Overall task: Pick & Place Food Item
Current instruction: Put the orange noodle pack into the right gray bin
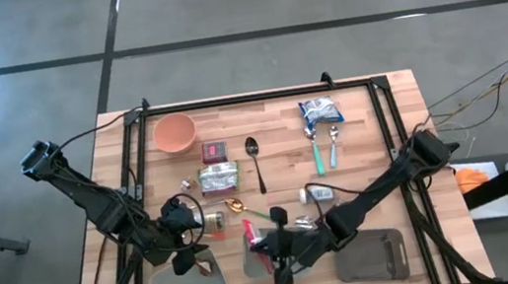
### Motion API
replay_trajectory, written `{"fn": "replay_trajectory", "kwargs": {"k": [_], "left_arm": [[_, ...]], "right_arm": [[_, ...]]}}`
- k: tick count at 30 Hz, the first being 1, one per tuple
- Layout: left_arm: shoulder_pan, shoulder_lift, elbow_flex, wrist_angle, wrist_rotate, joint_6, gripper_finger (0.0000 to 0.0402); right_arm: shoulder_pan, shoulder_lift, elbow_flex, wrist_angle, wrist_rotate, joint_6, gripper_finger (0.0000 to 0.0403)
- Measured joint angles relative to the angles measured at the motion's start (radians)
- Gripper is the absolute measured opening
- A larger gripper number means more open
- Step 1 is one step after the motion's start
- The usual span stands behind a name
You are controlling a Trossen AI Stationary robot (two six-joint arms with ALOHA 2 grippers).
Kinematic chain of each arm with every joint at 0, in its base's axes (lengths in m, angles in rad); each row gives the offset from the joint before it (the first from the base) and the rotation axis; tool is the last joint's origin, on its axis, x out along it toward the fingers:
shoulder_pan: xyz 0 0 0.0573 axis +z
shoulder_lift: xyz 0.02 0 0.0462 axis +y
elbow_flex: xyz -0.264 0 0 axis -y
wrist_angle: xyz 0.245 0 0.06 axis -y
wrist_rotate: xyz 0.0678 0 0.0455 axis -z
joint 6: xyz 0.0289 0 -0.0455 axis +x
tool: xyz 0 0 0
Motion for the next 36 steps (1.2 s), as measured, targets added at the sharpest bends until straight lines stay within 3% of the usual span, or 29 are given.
{"fn": "replay_trajectory", "kwargs": {"k": [13, 18, 23, 36], "left_arm": [[0.000, 0.000, 0.000, 0.004, 0.003, -0.001, 0.0303], [0.000, 0.000, 0.000, 0.003, 0.003, 0.000, 0.0303], [0.000, 0.000, 0.000, 0.003, 0.003, 0.001, 0.0303], [0.000, 0.000, 0.000, 0.003, 0.004, 0.003, 0.0303]], "right_arm": [[0.058, 0.187, 0.205, -0.015, 0.349, -0.430, 0.0008], [0.059, 0.226, 0.232, -0.038, 0.373, -0.468, 0.0008], [0.064, 0.228, 0.232, -0.047, 0.477, -0.482, 0.0008], [0.063, 0.228, 0.230, -0.106, 0.499, -0.526, 0.0008]]}}
